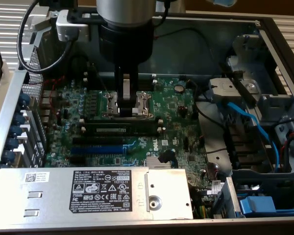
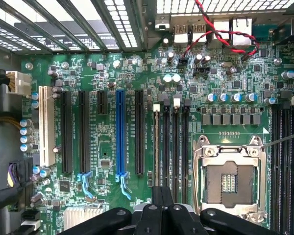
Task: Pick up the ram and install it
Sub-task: 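Press down the ram until it locks into place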
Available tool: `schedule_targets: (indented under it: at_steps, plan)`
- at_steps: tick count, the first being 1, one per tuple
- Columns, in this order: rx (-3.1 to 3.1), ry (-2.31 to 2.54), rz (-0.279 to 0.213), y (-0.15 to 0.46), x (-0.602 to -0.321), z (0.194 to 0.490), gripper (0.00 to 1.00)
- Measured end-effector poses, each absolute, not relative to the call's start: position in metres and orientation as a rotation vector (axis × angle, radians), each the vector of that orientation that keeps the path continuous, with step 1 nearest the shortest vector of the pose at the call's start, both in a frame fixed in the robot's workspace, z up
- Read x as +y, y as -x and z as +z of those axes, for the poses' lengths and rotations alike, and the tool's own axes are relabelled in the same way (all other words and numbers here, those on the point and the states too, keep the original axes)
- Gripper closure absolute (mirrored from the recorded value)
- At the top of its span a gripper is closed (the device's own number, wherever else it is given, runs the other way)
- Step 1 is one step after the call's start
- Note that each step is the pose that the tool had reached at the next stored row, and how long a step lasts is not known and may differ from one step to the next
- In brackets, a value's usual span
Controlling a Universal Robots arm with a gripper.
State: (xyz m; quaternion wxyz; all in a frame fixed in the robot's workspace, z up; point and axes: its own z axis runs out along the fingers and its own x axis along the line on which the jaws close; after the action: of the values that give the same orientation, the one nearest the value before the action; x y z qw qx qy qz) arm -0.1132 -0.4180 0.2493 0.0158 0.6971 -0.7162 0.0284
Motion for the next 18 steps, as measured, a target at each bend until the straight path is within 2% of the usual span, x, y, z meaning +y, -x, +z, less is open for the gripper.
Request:
schedule_targets:
  at_steps: [18]
  plan:
    - [-2.296,-2.093,0.087,0.1133,-0.4181,0.2494,0.9]
